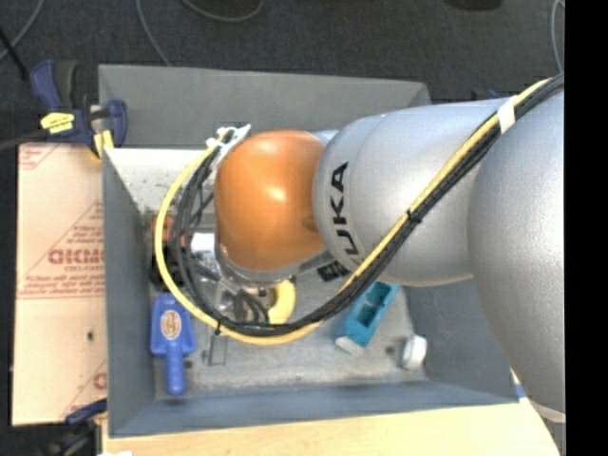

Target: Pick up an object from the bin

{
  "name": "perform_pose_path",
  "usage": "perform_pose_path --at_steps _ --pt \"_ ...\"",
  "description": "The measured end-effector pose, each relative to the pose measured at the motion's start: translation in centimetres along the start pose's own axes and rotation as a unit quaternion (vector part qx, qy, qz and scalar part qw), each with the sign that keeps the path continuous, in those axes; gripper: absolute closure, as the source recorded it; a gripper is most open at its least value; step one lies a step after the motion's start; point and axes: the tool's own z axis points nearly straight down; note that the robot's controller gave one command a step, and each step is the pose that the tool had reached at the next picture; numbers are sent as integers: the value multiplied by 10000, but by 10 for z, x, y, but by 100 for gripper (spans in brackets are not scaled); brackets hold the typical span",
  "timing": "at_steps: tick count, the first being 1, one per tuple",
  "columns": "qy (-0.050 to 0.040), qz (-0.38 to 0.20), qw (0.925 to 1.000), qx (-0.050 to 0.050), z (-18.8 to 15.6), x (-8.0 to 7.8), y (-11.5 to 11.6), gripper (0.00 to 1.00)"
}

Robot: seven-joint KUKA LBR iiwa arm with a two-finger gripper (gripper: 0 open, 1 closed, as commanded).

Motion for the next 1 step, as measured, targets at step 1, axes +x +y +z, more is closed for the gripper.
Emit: perform_pose_path --at_steps 1 --pt "-40 22 10000 -10 -4 -2 -1 0"
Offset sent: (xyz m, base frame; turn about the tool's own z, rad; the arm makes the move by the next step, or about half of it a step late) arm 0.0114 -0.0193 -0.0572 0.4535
